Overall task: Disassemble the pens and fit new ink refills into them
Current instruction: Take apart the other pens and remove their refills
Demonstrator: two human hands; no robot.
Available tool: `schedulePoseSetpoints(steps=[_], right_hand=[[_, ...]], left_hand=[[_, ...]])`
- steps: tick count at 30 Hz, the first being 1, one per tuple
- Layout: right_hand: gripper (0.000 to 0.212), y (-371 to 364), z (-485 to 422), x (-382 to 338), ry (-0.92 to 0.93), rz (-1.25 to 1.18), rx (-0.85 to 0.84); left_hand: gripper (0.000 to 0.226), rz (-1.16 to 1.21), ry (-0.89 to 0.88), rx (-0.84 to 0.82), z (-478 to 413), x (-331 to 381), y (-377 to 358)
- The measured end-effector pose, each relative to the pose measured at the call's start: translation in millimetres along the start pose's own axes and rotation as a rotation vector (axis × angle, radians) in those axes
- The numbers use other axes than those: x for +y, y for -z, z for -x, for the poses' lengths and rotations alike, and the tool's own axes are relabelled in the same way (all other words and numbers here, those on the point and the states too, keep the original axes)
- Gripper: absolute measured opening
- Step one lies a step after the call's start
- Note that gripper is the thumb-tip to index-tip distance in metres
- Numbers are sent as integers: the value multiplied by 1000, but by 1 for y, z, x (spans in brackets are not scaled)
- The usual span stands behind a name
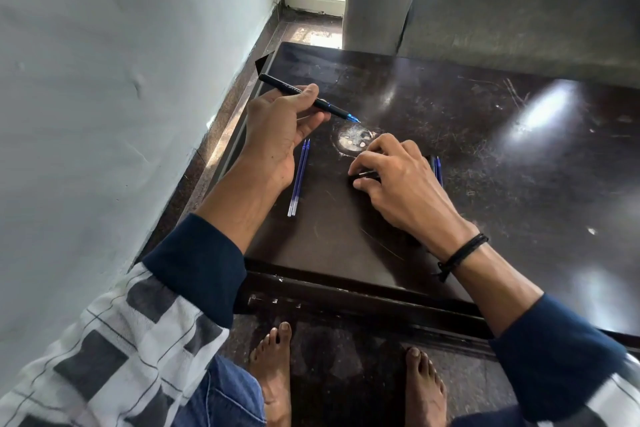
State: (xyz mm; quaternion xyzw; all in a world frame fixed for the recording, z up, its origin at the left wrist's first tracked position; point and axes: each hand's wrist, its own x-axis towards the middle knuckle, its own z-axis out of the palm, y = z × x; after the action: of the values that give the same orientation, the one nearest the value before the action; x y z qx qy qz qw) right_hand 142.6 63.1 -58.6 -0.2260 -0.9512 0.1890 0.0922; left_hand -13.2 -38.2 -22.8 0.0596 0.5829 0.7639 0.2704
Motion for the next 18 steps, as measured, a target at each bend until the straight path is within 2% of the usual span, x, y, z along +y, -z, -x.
schedulePoseSetpoints(steps=[2,9,11,15,18], right_hand=[[11,0,-1,1,-7,4,11],[15,2,-2,2,31,37,-53],[12,2,-2,1,17,3,3],[9,7,-4,0,-113,-262,164],[10,9,-5,-1,-138,-345,235]], left_hand=[[4,0,-1,-4,0,0,0],[4,-1,7,-20,1,0,-1],[5,-5,7,-27,2,0,-1],[5,-5,10,-42,2,-1,0],[6,-21,12,-75,3,-1,0]])
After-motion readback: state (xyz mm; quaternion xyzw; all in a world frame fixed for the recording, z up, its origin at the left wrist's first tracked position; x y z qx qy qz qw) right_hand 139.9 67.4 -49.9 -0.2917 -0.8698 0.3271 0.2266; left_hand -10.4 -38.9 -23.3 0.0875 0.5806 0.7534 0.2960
